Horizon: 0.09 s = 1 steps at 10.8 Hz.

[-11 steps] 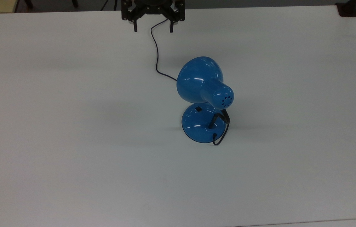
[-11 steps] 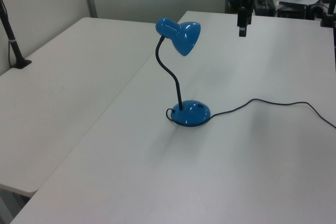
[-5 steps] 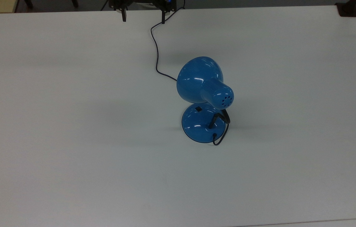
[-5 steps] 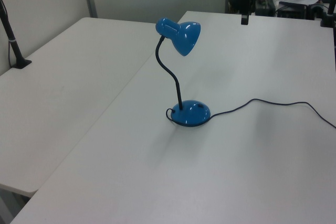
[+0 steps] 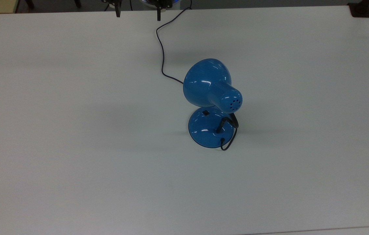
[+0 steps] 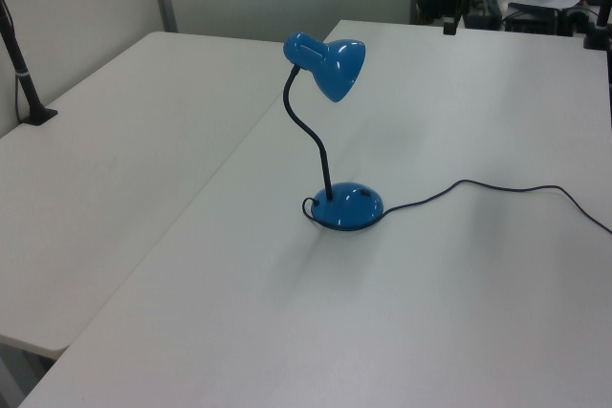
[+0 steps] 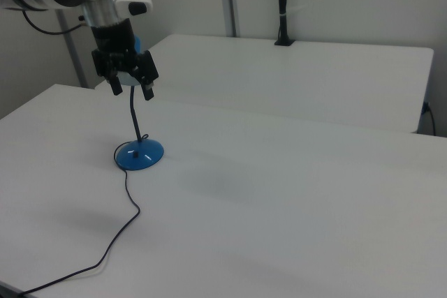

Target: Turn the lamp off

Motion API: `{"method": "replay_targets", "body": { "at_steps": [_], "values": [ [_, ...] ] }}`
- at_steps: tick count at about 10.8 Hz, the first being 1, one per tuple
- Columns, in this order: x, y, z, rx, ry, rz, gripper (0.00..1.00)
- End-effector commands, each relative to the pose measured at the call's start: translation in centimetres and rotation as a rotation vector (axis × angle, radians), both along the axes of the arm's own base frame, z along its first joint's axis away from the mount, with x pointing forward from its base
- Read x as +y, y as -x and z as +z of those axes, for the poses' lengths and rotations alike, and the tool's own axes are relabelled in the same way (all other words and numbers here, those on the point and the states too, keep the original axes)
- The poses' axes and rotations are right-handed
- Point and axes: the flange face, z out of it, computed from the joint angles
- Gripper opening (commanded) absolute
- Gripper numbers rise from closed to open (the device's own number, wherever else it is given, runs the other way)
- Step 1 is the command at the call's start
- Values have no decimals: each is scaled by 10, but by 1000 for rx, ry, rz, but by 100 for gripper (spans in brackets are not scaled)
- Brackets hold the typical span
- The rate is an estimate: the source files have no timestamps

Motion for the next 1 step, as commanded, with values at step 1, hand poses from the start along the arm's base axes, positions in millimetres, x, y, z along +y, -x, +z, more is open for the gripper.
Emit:
{"method": "replay_targets", "body": {
  "at_steps": [1],
  "values": [
    [-1, 7, 11, 12, -1, -14, 100]
  ]
}}
